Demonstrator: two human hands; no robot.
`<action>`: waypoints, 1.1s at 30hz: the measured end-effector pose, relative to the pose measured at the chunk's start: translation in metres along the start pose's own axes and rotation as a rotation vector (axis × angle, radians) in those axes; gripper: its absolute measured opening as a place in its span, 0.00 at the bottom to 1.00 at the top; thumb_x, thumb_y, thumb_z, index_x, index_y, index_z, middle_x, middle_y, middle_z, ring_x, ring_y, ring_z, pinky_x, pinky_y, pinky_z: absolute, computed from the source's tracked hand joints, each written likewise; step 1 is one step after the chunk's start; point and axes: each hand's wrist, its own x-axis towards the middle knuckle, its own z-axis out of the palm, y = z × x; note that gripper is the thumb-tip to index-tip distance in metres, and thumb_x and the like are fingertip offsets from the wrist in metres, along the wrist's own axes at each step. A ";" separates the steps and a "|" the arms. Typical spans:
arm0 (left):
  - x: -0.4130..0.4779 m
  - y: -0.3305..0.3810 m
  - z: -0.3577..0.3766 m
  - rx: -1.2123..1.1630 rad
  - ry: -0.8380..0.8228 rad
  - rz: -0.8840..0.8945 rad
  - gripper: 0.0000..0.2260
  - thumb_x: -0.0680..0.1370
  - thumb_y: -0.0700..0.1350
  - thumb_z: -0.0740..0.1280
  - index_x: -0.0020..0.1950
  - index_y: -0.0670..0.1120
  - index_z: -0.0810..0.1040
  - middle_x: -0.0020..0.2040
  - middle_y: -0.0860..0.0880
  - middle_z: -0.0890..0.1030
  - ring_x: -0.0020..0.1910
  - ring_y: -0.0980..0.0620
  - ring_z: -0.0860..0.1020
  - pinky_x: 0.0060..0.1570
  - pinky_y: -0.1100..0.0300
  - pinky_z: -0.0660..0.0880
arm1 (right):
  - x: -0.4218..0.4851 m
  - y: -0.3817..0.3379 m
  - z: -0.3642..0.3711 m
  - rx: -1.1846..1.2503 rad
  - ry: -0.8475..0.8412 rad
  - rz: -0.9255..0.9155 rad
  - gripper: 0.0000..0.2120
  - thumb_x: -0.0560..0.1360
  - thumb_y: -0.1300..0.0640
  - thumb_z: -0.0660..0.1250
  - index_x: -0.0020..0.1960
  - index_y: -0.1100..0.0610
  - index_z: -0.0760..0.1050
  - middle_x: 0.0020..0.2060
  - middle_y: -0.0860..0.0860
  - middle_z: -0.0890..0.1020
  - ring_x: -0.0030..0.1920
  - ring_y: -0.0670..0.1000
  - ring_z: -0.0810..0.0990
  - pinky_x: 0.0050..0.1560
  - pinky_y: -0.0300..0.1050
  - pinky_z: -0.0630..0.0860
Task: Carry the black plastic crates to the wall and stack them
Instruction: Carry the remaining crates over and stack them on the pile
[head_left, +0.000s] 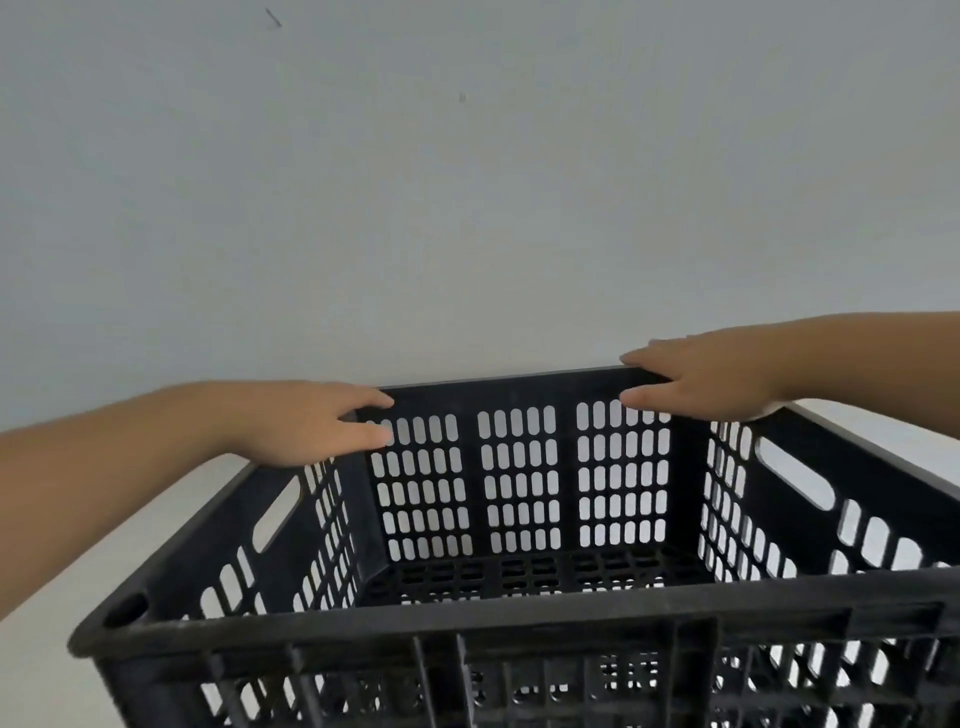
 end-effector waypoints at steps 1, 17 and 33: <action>0.005 0.007 -0.007 0.021 0.020 0.013 0.31 0.80 0.69 0.53 0.82 0.61 0.55 0.82 0.58 0.59 0.79 0.55 0.61 0.76 0.55 0.56 | 0.010 -0.008 -0.006 0.001 0.027 -0.025 0.39 0.79 0.29 0.45 0.84 0.48 0.49 0.83 0.48 0.55 0.81 0.52 0.57 0.80 0.52 0.54; 0.118 0.112 0.014 0.116 0.044 0.050 0.34 0.80 0.57 0.65 0.79 0.41 0.58 0.75 0.44 0.68 0.64 0.45 0.72 0.60 0.52 0.71 | 0.107 -0.066 0.026 -0.109 -0.046 -0.006 0.31 0.82 0.52 0.59 0.81 0.61 0.57 0.78 0.56 0.61 0.74 0.58 0.66 0.73 0.55 0.67; 0.115 0.109 0.012 0.111 0.004 0.055 0.44 0.79 0.62 0.66 0.84 0.45 0.45 0.84 0.48 0.53 0.80 0.45 0.60 0.74 0.50 0.62 | 0.107 -0.062 0.029 0.014 -0.060 0.016 0.41 0.79 0.49 0.66 0.83 0.58 0.48 0.81 0.54 0.59 0.77 0.59 0.64 0.74 0.57 0.67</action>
